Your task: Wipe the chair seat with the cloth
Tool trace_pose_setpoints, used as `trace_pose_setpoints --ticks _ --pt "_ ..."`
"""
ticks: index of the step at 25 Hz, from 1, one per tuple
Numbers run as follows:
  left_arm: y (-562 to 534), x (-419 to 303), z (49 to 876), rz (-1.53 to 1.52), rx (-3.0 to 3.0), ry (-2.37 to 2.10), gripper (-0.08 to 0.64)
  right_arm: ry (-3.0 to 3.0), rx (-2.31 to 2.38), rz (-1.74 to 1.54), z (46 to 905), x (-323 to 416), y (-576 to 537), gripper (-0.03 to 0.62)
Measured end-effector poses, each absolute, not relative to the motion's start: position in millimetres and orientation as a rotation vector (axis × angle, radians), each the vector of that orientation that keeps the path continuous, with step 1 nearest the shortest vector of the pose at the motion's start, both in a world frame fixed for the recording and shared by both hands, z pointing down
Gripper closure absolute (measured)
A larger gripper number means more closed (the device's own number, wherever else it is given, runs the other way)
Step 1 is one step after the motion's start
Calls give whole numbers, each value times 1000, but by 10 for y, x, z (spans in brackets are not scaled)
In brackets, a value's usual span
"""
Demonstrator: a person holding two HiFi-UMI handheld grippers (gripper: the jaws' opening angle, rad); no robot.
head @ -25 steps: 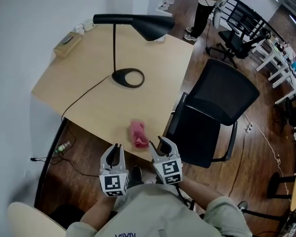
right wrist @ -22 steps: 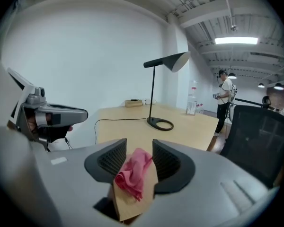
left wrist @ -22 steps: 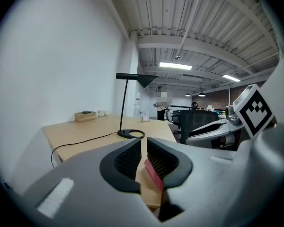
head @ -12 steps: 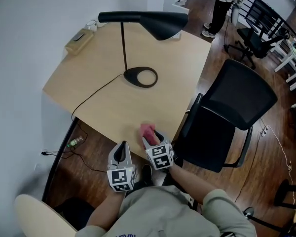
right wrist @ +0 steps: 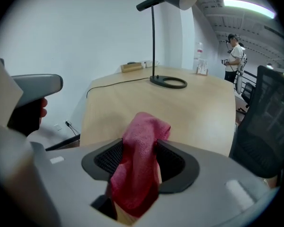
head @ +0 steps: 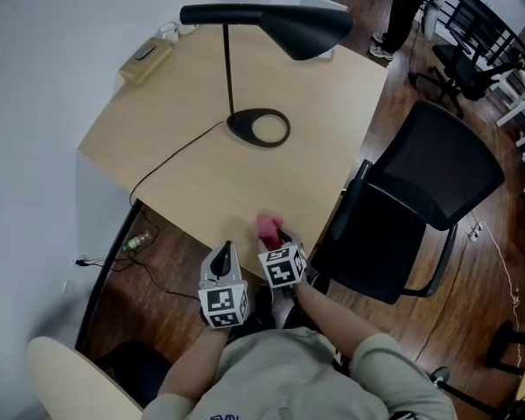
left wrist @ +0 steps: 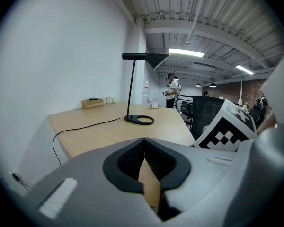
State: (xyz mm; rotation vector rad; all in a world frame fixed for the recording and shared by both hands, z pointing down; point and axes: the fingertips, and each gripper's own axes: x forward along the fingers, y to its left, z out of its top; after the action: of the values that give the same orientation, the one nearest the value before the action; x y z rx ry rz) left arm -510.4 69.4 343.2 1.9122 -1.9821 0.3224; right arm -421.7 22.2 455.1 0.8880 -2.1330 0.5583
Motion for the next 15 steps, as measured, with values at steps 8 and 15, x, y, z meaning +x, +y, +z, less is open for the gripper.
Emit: trace_pose_setpoints --ticks 8,15 --pt "682 -5166 3625 340 1866 -1958 554 -2140 896 606 4655 -4242 222 458" --pt "697 -5082 3701 363 1882 -1913 554 -2174 885 679 4600 -4152 232 523"
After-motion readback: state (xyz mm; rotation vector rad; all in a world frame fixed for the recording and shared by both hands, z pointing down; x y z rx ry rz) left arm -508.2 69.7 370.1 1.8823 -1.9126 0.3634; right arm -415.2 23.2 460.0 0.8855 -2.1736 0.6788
